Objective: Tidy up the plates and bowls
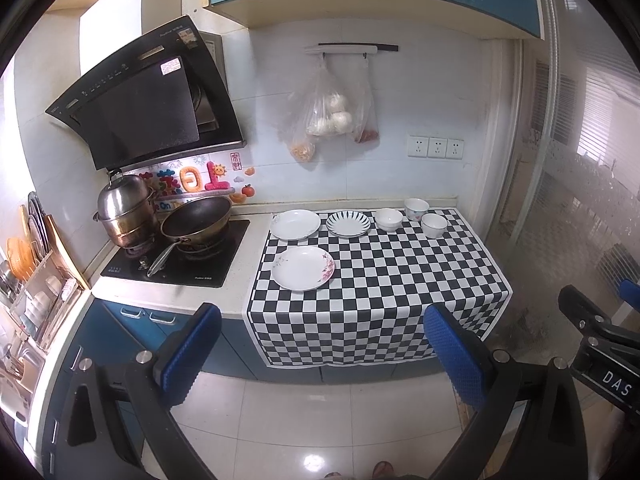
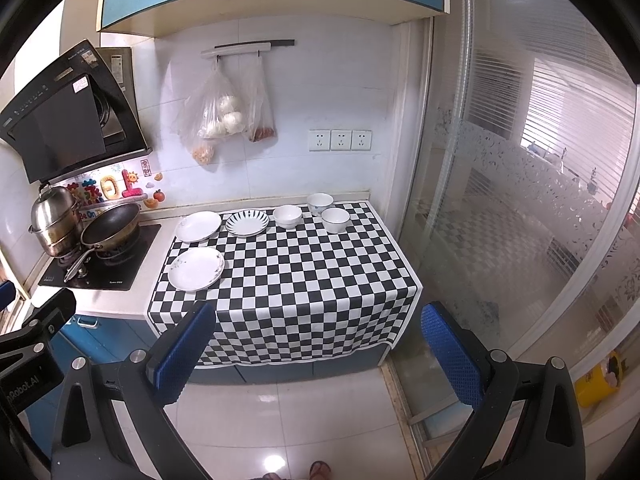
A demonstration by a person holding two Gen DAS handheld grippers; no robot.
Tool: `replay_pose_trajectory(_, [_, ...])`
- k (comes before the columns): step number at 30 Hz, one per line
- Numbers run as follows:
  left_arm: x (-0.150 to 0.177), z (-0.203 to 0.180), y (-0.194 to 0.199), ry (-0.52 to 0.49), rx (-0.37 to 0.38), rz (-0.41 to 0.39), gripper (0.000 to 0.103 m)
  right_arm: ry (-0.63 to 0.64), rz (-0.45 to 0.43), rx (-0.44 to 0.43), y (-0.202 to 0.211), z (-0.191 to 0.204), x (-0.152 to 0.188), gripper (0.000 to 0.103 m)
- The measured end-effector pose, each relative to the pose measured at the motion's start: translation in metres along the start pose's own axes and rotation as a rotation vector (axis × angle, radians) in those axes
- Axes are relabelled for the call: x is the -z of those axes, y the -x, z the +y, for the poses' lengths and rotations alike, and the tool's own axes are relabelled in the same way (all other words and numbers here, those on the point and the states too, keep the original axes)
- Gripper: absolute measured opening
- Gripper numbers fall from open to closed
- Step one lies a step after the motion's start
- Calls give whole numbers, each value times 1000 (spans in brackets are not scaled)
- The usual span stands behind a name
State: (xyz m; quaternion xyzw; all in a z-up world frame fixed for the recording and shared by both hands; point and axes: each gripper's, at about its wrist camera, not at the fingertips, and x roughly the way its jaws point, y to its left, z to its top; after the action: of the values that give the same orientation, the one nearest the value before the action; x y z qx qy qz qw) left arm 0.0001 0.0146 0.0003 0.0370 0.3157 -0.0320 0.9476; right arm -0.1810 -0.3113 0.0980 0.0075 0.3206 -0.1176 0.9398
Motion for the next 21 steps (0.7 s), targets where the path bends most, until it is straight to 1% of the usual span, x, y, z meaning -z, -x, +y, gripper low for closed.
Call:
replay_pose_trajectory(15, [1, 5, -1, 9, 1, -2, 103, -12, -5, 1, 1, 4, 0, 103])
replay_pose_trajectory(21, [-1, 15, -12, 15, 2, 14, 103, -18, 1, 2, -4, 7, -1, 103])
